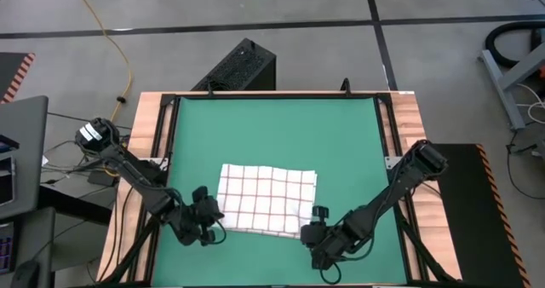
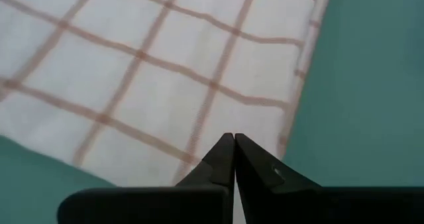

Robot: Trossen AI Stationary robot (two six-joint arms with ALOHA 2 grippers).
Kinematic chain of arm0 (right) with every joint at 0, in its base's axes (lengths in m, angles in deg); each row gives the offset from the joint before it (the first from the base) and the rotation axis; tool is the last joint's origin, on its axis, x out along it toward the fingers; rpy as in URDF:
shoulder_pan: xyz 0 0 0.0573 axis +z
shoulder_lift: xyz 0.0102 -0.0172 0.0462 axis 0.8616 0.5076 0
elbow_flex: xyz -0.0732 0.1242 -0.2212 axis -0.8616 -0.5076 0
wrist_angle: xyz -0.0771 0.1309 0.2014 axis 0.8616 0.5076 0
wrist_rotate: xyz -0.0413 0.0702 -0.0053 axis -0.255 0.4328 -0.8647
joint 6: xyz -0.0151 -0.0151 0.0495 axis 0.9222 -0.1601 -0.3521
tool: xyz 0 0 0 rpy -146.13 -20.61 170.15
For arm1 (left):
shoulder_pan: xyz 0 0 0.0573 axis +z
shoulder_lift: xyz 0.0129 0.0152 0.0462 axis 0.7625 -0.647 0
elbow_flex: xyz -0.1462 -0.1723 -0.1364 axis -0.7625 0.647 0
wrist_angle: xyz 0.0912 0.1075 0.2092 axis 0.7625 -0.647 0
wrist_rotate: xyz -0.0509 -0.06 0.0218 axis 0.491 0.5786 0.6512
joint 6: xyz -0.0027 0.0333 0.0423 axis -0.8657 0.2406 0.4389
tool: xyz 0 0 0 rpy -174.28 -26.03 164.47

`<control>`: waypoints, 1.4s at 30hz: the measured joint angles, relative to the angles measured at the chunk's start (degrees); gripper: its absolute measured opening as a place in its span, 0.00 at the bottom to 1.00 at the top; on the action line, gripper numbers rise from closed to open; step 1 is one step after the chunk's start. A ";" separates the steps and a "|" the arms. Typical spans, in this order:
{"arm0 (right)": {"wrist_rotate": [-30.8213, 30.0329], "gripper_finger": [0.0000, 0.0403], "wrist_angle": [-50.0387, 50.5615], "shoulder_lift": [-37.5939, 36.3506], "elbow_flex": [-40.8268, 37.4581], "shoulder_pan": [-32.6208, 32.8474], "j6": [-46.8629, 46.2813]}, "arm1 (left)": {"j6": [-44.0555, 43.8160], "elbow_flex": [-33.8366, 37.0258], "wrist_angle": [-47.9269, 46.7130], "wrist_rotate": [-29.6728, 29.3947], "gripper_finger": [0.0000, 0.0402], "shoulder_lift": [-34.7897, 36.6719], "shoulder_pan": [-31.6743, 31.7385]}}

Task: Roll towel into tight, uniform cylinder
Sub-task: Roll the white patterned towel

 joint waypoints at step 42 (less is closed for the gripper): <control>-12.37 0.29 -12.86 0.74 0.02 -5.36 -2.69 | -2.65 -2.84 44.13 42.54 0.00 -16.09 26.77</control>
